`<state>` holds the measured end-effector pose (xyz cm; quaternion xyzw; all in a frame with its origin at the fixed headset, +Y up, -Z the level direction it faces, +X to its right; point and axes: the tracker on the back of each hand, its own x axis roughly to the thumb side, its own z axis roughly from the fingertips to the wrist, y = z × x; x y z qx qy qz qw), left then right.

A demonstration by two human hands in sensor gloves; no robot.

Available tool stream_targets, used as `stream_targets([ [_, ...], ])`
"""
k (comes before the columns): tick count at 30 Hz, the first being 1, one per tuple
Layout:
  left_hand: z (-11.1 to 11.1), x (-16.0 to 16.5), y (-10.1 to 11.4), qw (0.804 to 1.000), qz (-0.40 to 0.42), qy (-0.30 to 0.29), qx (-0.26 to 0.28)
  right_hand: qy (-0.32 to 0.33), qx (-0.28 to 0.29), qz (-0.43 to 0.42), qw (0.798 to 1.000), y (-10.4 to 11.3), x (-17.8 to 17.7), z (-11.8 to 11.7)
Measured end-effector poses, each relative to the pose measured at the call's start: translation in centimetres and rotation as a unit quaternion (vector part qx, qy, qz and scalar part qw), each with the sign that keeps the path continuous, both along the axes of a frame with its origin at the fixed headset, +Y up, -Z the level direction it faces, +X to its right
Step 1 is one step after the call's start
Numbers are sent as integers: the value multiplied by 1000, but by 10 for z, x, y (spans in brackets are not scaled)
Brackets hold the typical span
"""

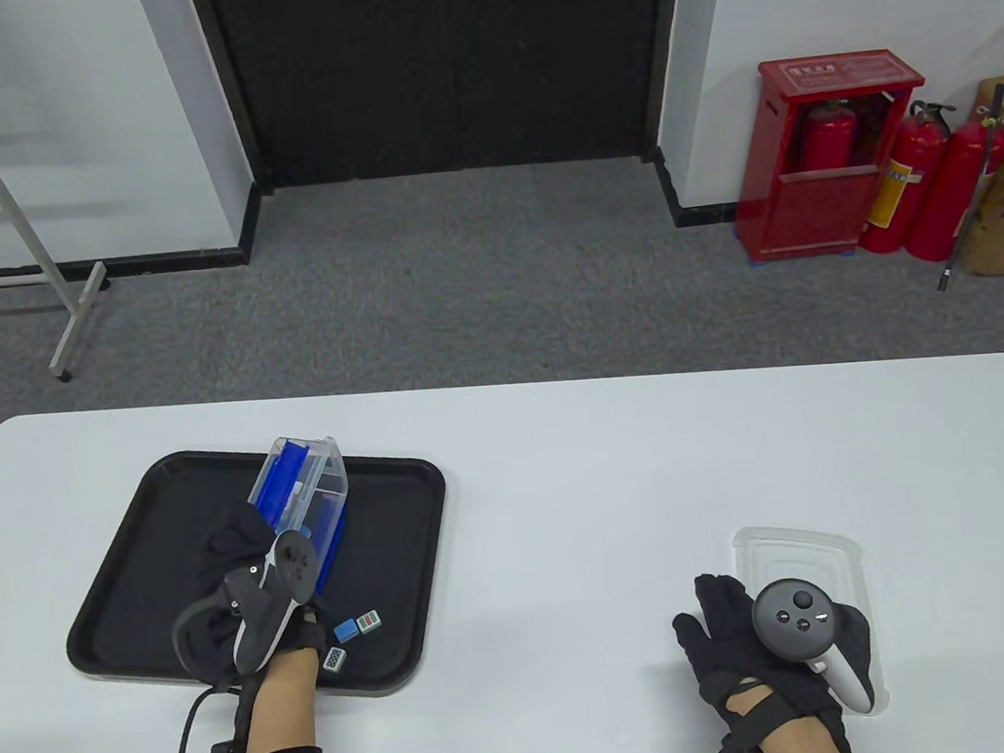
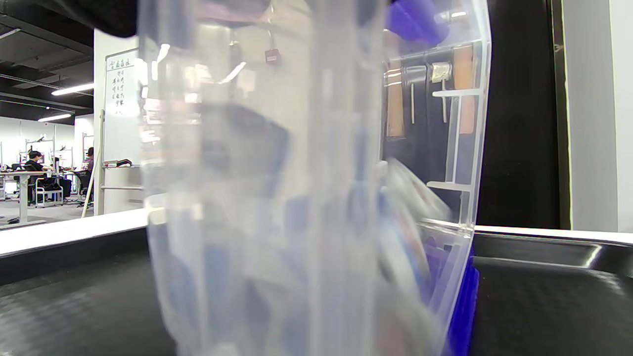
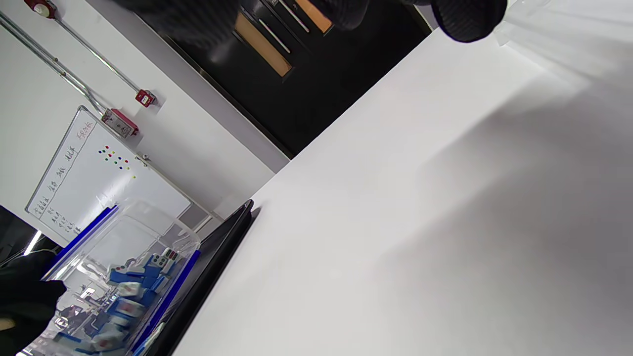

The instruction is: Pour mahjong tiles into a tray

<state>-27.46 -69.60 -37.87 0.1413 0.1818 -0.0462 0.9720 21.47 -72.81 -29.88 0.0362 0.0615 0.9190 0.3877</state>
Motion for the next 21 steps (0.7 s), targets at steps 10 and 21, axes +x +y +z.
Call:
stream_targets([
  [10,-3,1,0,1000,-1,0,-8,-6,0,-3,1000,1,5,2],
  [21,2,14,0,999,-31,-34,-19,-9,-1,-4,1000,0,6,2],
])
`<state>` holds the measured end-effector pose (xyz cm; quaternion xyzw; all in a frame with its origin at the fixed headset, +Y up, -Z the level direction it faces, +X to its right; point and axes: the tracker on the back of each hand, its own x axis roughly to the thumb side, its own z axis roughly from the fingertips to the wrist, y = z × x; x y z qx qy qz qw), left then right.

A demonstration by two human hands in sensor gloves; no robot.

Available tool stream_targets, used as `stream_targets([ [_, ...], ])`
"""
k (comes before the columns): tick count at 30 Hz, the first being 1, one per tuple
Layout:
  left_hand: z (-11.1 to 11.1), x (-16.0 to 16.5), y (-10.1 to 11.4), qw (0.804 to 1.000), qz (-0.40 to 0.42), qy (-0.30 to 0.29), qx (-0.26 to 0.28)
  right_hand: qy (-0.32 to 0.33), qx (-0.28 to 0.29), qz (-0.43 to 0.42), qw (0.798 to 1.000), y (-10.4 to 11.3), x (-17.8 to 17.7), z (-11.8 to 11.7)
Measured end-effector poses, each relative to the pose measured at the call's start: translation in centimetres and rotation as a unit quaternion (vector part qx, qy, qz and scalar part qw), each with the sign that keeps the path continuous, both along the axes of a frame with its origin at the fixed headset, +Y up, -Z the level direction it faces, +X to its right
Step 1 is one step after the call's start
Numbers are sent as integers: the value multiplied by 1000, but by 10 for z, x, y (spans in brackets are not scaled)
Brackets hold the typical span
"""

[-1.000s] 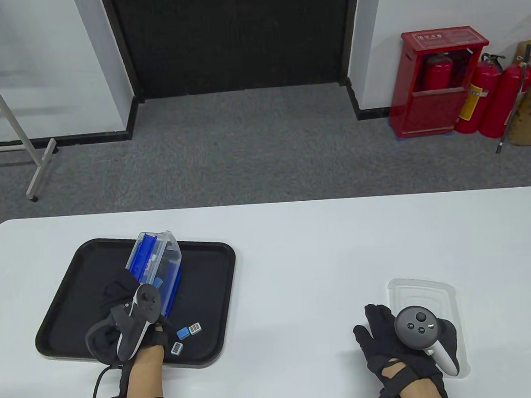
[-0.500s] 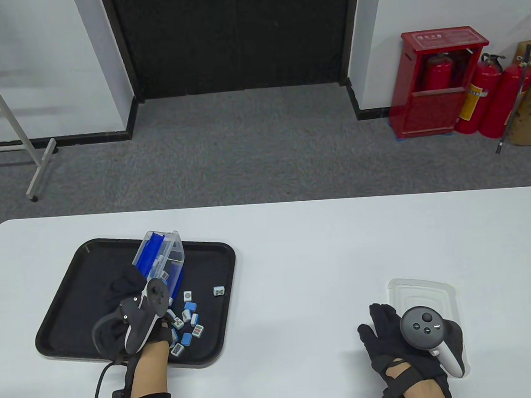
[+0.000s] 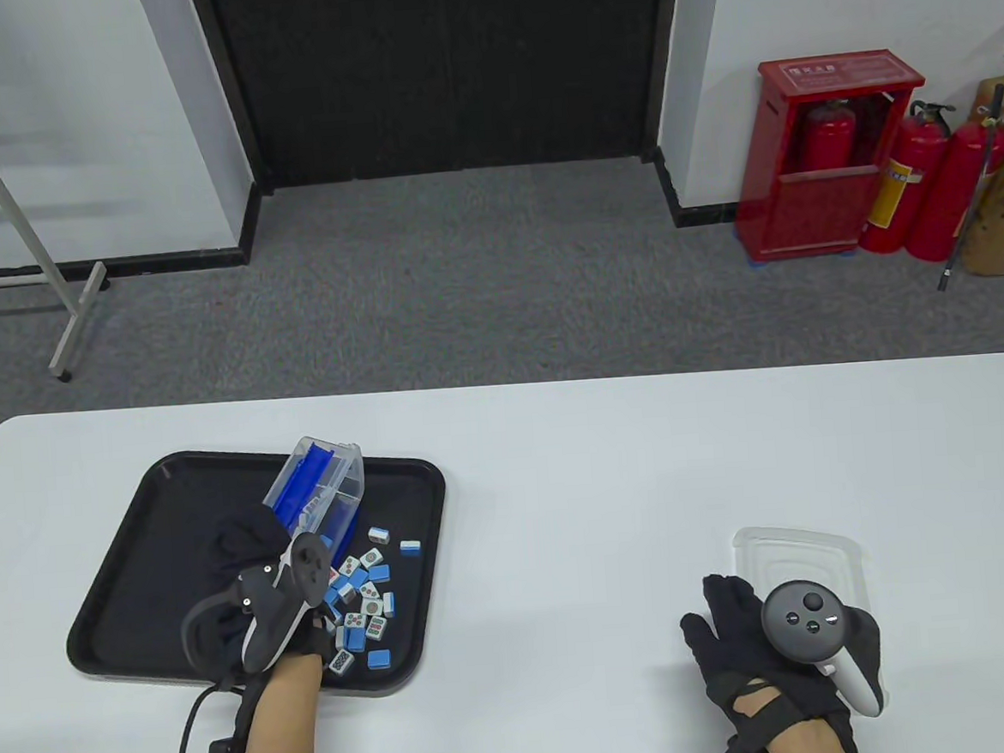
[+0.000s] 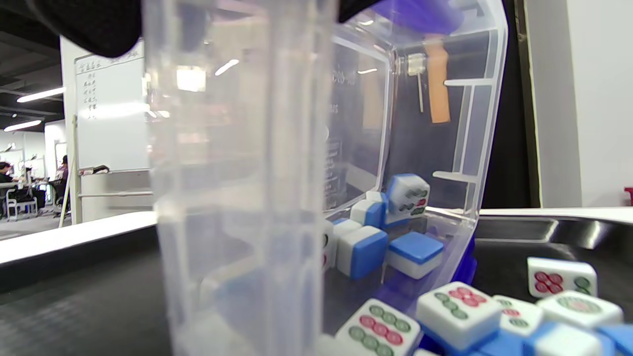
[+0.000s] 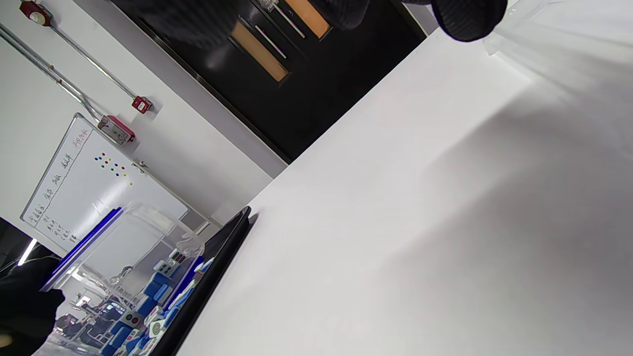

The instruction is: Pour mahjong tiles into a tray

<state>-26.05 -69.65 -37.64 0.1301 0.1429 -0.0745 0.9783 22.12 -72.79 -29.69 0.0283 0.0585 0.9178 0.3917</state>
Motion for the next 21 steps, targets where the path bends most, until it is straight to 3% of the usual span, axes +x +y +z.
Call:
stream_targets([
  [11,11,30,-10,996,-83,-38,3,8,-10,6,1000,-5,-2,-2],
  [17,19,10,-12,992,-86,-60,68,12,-9,3,1000,-5,-4,0],
  [21,29,-10,2,990,-86,-40,109,12,-11,-1,1000,-7,-5,0],
])
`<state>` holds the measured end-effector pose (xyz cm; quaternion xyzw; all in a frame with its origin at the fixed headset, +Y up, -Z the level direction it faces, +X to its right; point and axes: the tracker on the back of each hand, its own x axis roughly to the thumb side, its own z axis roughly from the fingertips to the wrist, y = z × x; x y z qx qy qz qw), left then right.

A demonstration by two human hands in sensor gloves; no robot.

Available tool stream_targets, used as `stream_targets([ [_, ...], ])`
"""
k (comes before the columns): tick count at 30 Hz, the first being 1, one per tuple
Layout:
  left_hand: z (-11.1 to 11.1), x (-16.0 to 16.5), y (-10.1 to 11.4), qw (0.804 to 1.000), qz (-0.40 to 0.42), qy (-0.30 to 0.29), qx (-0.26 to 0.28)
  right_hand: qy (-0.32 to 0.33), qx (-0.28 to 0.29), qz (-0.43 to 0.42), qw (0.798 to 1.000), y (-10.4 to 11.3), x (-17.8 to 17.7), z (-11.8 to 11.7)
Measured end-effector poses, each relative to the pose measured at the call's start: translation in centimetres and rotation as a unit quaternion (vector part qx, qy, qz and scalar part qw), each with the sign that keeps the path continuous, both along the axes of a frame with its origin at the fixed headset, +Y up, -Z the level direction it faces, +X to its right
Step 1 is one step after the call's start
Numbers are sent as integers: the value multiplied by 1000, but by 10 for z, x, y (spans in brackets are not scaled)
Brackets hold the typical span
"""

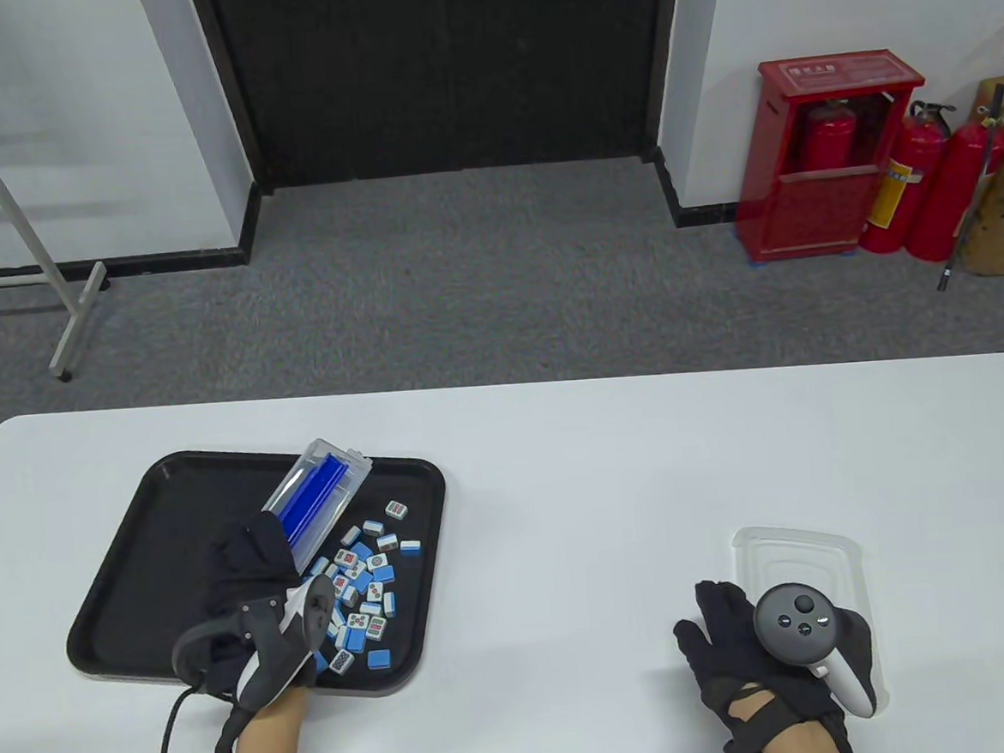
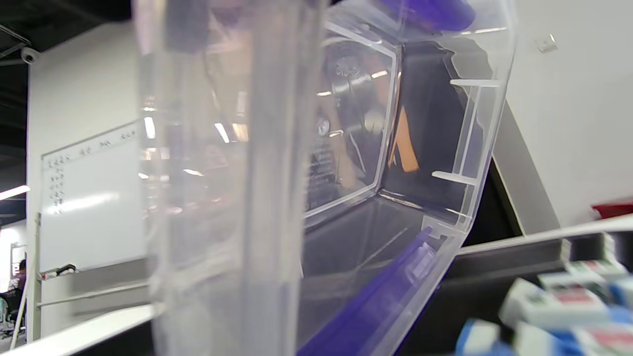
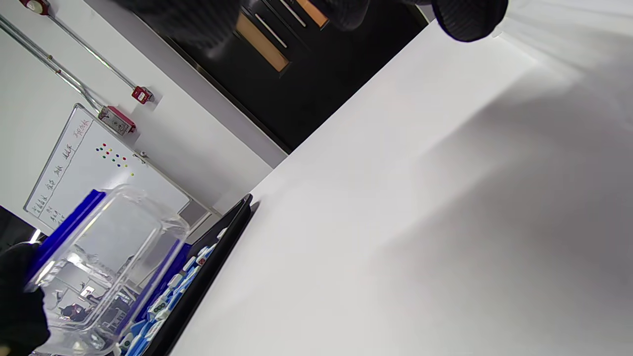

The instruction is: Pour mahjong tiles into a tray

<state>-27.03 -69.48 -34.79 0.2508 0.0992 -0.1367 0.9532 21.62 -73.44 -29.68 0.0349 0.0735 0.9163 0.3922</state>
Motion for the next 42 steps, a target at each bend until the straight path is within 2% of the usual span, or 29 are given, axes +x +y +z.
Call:
stream_targets([
  [5,4,-6,4,1000,14,10,9,3,-4,1,1000,-2,-3,0],
  [7,7,1,10,1000,22,1,14,5,-4,1,1000,-2,-4,0],
  [10,10,16,22,992,122,-30,21,7,0,2,1000,-2,-6,0],
  [11,10,22,25,979,200,-47,15,7,-1,1,1000,-2,-7,-1],
  [12,10,30,23,944,323,-69,-10,6,-4,-1,1000,-3,-6,-1],
  [13,9,34,19,916,391,-82,-31,5,-5,-2,1000,-4,-6,0],
  [14,8,43,11,865,487,-102,-69,5,-6,-2,1000,-4,-6,0],
  [15,7,50,4,824,547,-113,-96,3,-6,-3,1000,-4,-5,0],
  [17,5,73,-21,718,661,-127,-176,0,-4,-9,1000,-3,-4,0],
  [18,6,82,-31,683,690,-128,-204,-1,-3,-12,1000,-3,-4,0],
  [20,8,102,-51,622,729,-128,-255,-1,-2,-15,1000,-3,-4,0],
  [21,9,112,-60,603,739,-122,-275,0,-1,-17,1000,-3,-4,0],
  [22,10,119,-65,596,741,-118,-286,-1,1,-21,1000,-2,-5,0],
  [23,11,126,-71,591,740,-110,-302,-1,2,-25,1000,-2,-5,0],
  [25,9,137,-76,595,728,-101,-325,3,3,-28,1000,-1,-5,0],
  [30,0,154,-87,652,653,-92,-373,3,14,-40,999,3,-3,3],
  [32,-4,156,-87,663,645,-83,-372,4,10,-42,999,3,-3,3],
  [34,-7,156,-85,684,618,-80,-380,5,7,-48,999,1,-3,2],
  [36,-8,155,-82,710,586,-67,-385,8,5,-45,999,0,-5,1],
  [37,-9,155,-80,732,557,-62,-388,10,2,-42,999,-1,-5,1],
  [38,-9,154,-79,745,538,-55,-391,11,1,-40,999,-2,-6,1],
  [42,-8,150,-78,771,486,-25,-409,14,0,-35,999,-1,-7,3],
])
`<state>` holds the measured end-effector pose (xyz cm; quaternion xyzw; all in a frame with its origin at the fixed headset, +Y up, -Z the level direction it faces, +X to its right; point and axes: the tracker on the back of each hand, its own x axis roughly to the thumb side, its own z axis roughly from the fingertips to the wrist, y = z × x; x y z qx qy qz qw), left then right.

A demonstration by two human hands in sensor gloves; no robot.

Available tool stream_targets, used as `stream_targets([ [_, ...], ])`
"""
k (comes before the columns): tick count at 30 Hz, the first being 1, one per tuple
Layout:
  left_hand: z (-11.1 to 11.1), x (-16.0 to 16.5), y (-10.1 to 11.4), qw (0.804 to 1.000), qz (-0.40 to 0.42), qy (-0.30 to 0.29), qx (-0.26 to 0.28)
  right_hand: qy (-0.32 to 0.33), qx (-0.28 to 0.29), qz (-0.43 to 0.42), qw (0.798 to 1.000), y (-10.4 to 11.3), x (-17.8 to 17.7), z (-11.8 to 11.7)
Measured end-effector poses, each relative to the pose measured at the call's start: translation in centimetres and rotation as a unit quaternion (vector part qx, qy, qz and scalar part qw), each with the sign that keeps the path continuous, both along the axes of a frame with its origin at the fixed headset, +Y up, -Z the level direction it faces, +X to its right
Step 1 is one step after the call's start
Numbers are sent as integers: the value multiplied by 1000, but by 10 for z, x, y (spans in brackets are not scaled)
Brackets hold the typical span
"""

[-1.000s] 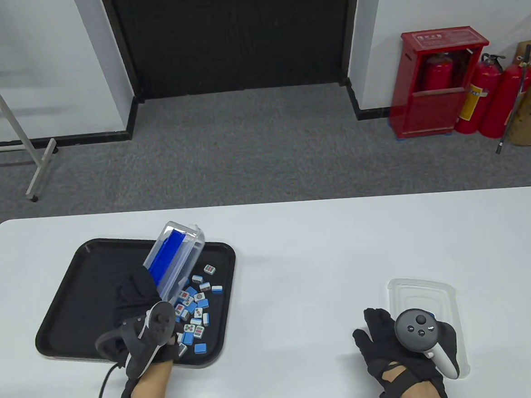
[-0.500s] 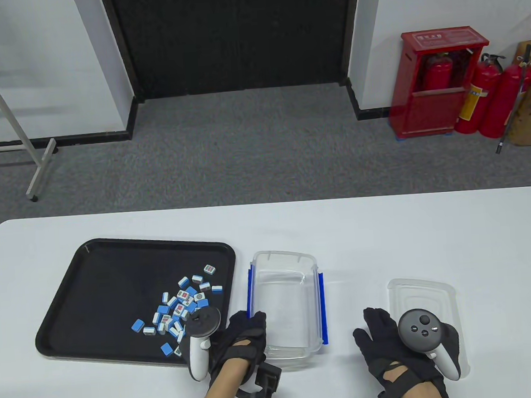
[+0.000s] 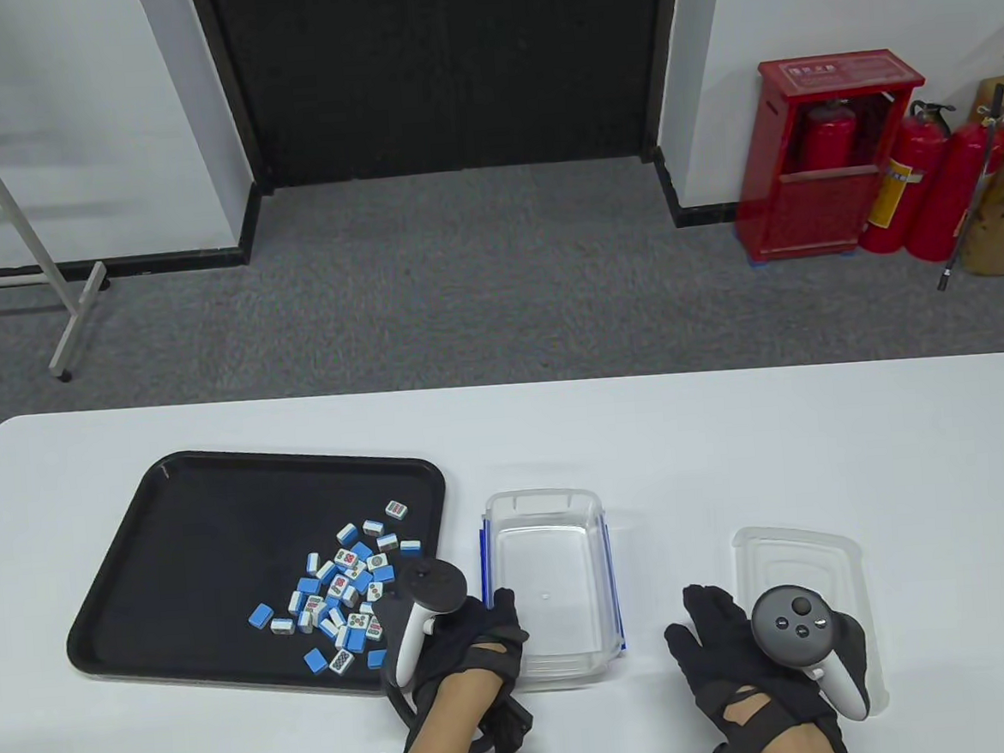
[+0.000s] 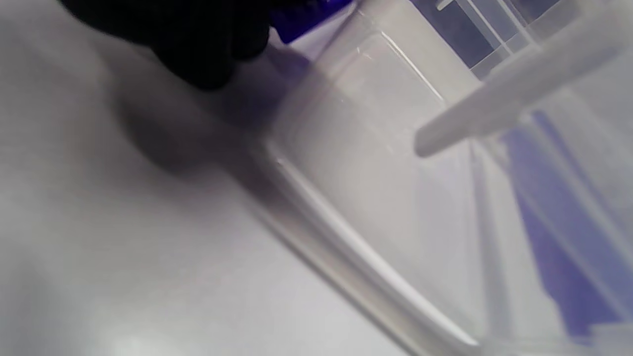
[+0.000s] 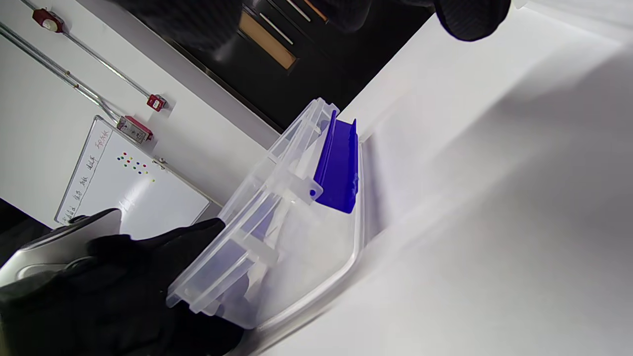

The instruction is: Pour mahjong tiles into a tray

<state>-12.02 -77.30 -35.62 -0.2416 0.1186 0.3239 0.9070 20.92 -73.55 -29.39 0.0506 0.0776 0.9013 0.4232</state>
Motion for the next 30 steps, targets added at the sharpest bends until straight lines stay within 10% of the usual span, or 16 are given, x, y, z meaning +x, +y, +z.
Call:
stream_targets([
  [4,5,3,18,998,-47,-13,28,-8,6,-4,1000,2,4,-1],
  [8,20,10,77,971,-145,-49,181,-33,14,-25,999,8,16,-7],
  [16,55,81,132,943,79,-129,298,-142,177,-102,969,50,55,-3],
  [23,51,167,104,925,242,-190,222,-195,112,-3,974,75,105,10],
  [30,36,221,44,953,204,-214,66,-239,45,27,970,11,156,10],
])
